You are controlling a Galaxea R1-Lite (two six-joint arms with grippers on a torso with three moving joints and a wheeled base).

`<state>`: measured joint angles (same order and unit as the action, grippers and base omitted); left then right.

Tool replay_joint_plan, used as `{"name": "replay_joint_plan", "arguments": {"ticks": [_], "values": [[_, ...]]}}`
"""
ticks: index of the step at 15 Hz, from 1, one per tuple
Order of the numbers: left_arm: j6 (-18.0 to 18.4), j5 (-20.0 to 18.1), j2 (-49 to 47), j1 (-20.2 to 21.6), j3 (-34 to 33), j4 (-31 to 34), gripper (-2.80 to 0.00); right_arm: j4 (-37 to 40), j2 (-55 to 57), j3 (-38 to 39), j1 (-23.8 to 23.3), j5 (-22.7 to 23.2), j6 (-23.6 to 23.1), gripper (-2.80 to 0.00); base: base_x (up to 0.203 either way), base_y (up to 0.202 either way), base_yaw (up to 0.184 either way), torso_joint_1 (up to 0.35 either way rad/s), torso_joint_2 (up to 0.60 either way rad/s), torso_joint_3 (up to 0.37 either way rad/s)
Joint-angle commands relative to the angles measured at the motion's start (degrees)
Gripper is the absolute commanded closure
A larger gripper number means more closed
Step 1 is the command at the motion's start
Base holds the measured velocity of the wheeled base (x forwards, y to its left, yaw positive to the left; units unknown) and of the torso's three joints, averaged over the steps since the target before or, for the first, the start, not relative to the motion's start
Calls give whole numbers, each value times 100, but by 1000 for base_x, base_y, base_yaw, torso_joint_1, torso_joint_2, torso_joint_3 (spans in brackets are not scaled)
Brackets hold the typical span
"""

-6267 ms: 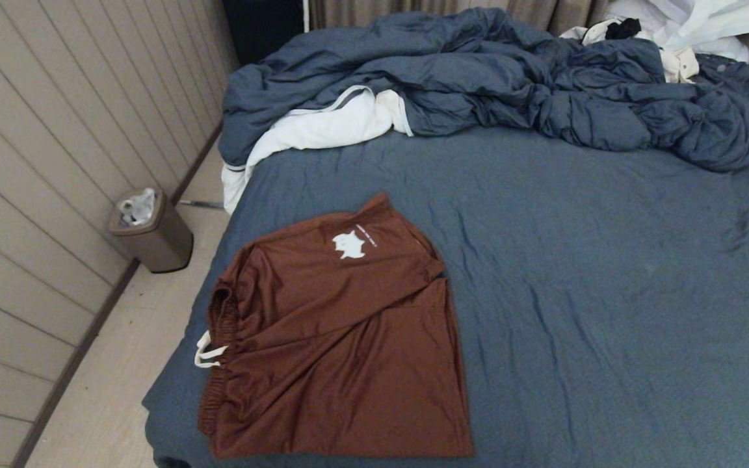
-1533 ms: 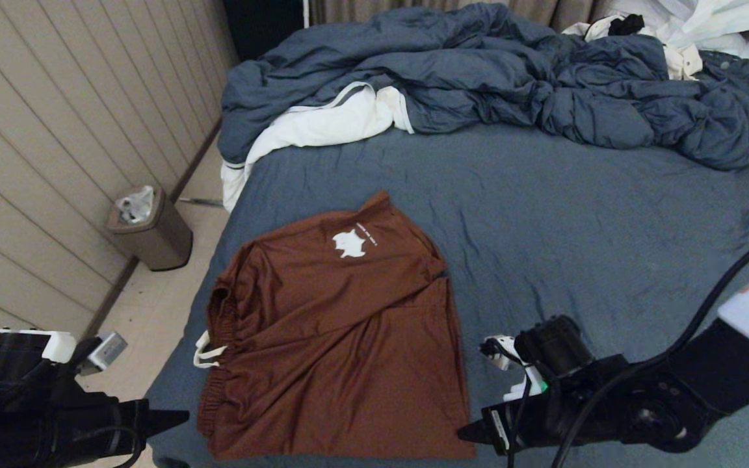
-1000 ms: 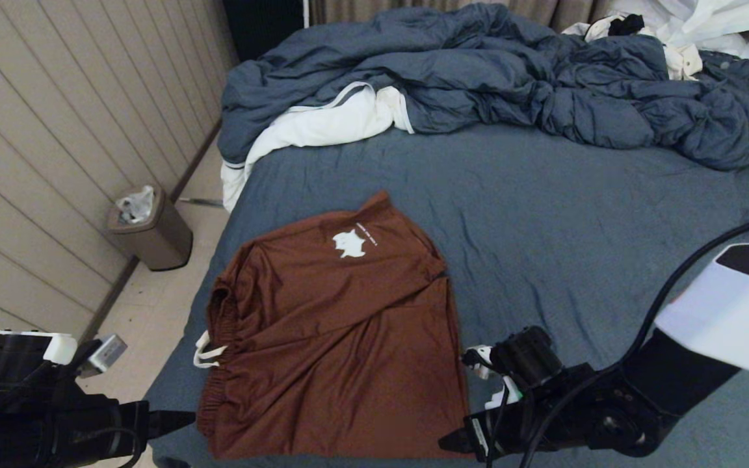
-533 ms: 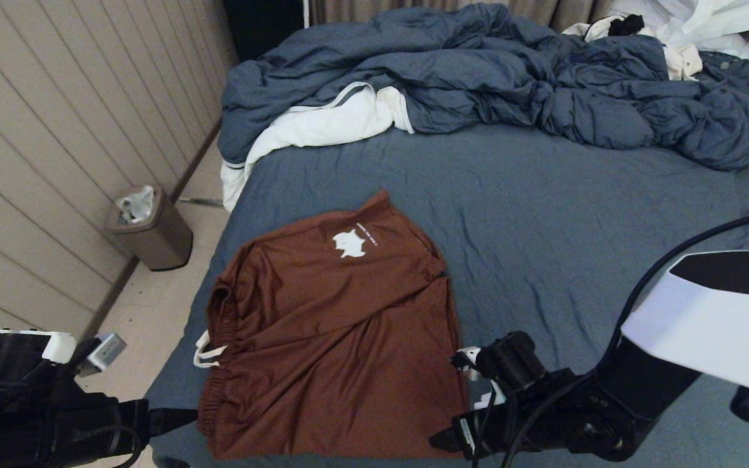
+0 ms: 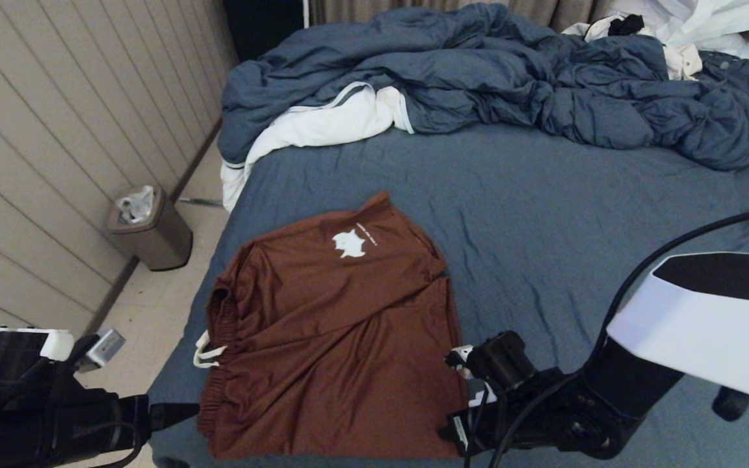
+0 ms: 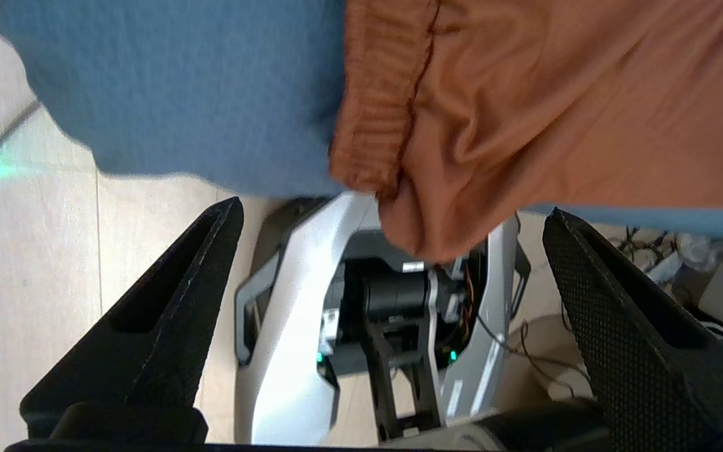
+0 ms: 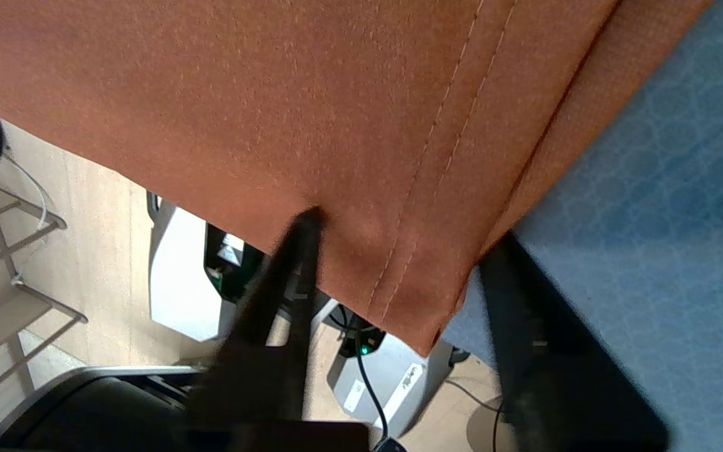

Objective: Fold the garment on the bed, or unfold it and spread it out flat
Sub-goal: Fold the brown shorts

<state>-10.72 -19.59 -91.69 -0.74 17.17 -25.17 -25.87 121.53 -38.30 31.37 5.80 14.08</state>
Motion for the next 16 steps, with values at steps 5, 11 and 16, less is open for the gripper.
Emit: {"name": "replay_joint_plan", "arguments": {"ticks": [5,11,16], "values": [[-44,-48,-10,94,-164,-97,-280,-15,-152,115,-8,0,7,0,0,0,0,0,0,0],[-42,-74,-1027,100,-292,-482,-280,-185,-177,219,-206,-8,7,0,0,0,0,0,0,0],[-10,-70,-2143,-60,-331,-2142,-280,-305,-217,139,-289,-172,7,0,0,0,0,0,0,0]]}}
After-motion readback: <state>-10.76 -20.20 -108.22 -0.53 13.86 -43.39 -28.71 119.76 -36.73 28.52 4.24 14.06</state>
